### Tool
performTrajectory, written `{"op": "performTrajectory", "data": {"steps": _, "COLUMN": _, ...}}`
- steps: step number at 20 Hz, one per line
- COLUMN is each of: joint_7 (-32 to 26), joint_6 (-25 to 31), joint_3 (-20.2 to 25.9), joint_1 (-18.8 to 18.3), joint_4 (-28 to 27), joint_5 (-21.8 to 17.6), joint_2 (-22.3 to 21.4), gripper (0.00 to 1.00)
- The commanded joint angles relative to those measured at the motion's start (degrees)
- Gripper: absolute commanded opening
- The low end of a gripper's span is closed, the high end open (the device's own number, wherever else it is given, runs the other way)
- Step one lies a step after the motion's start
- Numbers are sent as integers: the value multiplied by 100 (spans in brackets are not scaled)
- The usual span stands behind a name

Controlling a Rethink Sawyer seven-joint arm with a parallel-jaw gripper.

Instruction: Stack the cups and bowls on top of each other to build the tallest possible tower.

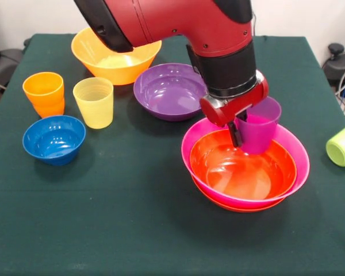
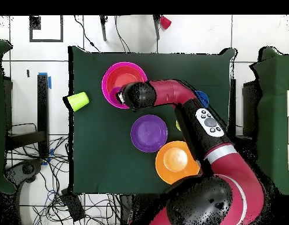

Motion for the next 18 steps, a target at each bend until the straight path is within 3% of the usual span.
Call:
{"op": "performTrajectory", "data": {"steps": 1, "joint_7": -63, "joint_6": 376, "joint_3": -371, "joint_1": 316, "joint_4": -443, "joint_5": -211, "joint_2": -20, "gripper": 0}}
{"op": "performTrajectory", "data": {"steps": 12, "joint_7": 66, "joint_6": 694, "joint_3": -427, "joint_1": 537, "joint_4": -720, "joint_5": -45, "joint_2": -247, "gripper": 0}}
{"op": "performTrajectory", "data": {"steps": 18, "joint_7": 10, "joint_6": 616, "joint_3": -440, "joint_1": 465, "joint_4": -617, "joint_5": -24, "joint_2": -228, "gripper": 0}}
